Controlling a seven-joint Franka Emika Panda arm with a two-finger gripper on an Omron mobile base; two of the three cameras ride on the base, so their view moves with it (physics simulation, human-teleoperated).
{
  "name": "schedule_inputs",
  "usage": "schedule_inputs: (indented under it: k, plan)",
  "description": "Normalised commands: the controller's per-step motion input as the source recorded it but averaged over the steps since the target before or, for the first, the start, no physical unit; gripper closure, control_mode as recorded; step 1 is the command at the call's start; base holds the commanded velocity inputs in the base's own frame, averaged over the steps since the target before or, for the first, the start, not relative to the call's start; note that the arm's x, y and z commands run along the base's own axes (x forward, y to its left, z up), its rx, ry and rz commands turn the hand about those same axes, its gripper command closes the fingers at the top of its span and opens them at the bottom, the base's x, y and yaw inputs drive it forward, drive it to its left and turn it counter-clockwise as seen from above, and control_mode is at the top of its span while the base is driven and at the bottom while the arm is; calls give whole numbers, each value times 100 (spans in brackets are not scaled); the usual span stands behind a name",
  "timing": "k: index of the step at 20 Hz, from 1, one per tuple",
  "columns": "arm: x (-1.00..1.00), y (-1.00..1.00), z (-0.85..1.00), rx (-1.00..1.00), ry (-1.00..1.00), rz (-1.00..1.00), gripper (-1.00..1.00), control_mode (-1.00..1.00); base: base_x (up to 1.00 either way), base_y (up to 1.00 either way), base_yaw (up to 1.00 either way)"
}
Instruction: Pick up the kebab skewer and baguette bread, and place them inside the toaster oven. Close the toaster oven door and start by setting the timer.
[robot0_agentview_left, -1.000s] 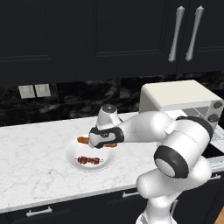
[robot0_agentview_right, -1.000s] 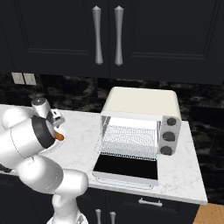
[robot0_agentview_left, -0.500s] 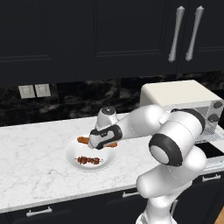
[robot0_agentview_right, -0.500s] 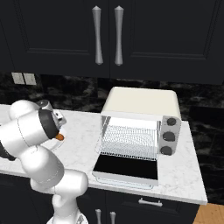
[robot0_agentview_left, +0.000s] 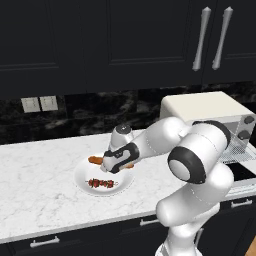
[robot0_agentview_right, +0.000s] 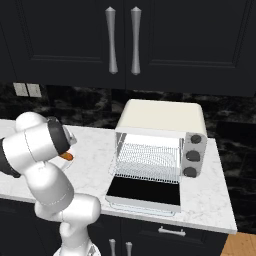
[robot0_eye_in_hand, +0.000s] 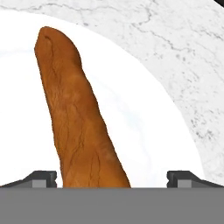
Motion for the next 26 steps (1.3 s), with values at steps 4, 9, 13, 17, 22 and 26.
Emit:
schedule_inputs:
  k: [4, 9, 13, 17, 22, 26]
  plan:
    - [0, 0, -1, 0, 0, 0, 100, -100, 0, 0, 0]
    - [0, 0, 0, 0, 0, 0, 100, -100, 0, 0, 0]
    - [-3, -7, 29, 0, 0, 0, 100, -100, 0, 0, 0]
    - [-8, -11, 63, 0, 0, 0, 100, -100, 0, 0, 0]
    - [-50, -16, 39, 0, -2, 0, 100, -100, 0, 0, 0]
    - [-67, -23, 22, 0, -1, 0, 100, -100, 0, 0, 0]
